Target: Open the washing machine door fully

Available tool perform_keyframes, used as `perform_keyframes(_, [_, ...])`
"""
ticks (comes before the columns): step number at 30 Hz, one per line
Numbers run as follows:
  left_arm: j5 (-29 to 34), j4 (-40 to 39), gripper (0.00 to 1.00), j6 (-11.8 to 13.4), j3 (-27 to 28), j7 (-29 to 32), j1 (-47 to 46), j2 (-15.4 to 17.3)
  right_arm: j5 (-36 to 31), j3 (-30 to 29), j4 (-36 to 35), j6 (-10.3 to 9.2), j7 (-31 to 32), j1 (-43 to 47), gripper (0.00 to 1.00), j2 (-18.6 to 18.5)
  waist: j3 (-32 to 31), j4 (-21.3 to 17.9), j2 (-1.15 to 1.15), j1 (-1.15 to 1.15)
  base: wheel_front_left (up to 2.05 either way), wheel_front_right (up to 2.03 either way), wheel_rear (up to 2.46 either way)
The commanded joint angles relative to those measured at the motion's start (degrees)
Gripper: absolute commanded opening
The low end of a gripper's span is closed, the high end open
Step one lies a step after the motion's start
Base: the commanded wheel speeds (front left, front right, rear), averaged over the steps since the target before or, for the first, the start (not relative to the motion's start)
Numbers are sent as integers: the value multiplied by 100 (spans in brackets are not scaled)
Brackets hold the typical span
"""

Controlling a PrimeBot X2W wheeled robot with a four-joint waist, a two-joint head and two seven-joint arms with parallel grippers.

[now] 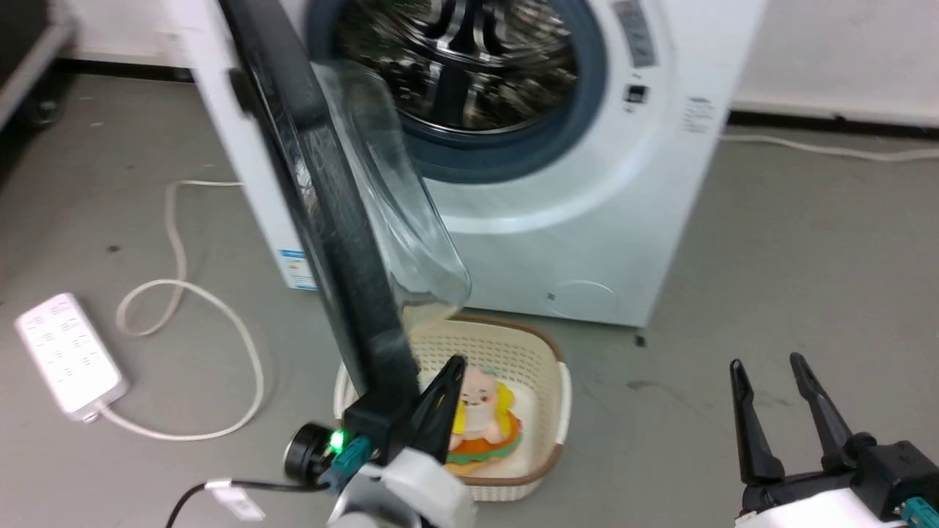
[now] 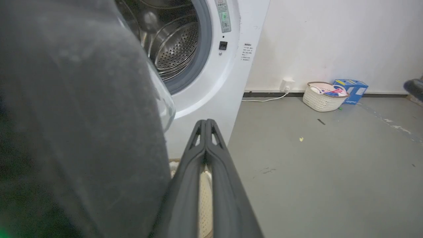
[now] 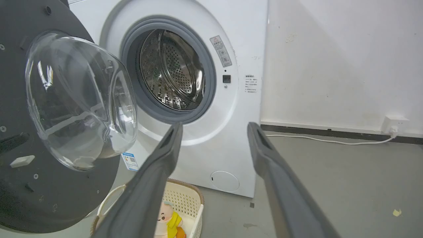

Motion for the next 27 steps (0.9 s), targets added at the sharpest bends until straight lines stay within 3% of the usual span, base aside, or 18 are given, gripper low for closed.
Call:
perform_keyframes(1, [-26, 12, 0, 44, 92, -16, 100, 134, -9, 3, -1, -4, 11, 71, 100, 25, -153, 250, 0, 1, 0, 0, 0])
perform_keyframes(14, [-153, -565, 0, 266, 453, 202, 361, 610, -4, 92, -61, -4, 115, 125, 100, 26, -97, 1337, 0, 1, 0, 0, 0])
perform_keyframes(27, [-705, -436, 0, 422, 1733, 405, -282, 1494, -173, 204, -412, -4, 461, -259, 100, -147, 852, 1553, 0, 1, 0, 0, 0])
